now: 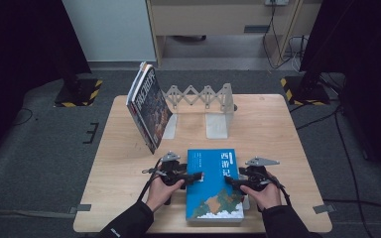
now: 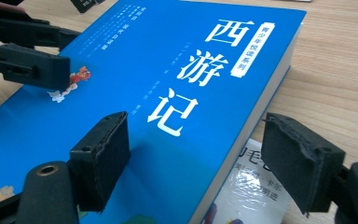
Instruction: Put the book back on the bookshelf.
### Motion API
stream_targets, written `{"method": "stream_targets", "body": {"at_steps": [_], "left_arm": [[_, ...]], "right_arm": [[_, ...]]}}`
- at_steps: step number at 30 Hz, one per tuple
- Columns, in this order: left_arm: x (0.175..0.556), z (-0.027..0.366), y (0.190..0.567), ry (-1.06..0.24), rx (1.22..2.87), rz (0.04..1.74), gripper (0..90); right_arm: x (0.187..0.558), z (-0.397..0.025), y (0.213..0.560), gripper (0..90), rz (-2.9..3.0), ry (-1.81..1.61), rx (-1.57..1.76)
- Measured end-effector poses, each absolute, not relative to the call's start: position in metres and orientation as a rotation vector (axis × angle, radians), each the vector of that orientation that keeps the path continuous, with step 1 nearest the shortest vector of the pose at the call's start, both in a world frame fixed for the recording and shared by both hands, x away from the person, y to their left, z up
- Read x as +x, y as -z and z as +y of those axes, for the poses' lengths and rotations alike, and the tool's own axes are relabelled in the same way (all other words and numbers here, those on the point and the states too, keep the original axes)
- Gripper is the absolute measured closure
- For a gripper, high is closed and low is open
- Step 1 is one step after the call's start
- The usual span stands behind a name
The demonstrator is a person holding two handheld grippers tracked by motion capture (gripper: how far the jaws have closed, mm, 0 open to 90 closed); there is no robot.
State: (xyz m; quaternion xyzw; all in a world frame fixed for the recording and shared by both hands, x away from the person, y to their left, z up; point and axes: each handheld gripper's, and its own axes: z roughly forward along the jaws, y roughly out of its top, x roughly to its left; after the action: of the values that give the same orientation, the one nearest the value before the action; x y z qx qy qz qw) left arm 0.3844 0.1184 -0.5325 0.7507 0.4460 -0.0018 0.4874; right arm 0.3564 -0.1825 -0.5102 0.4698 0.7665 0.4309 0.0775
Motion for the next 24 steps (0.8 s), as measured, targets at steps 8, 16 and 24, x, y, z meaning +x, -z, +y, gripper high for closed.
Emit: {"method": "stream_targets", "body": {"at_steps": [8, 16, 24], "left_arm": [[0.3897, 0.1158, 0.5408, 0.045, 1.783, 1.107, 3.6], [0.3900, 0.1149, 0.5423, 0.034, 1.778, 1.095, 1.7], [0.3898, 0.1127, 0.5424, 0.022, 1.767, 1.112, 1.3]], "right_arm": [[0.3570, -0.1816, 0.5118, 23.5, 2.294, -1.307, 1.423], [0.3580, -0.1806, 0.5148, 23.3, 2.293, -1.344, 1.458], [0.3586, -0.1794, 0.5164, 22.7, 2.285, -1.356, 1.469]]}}
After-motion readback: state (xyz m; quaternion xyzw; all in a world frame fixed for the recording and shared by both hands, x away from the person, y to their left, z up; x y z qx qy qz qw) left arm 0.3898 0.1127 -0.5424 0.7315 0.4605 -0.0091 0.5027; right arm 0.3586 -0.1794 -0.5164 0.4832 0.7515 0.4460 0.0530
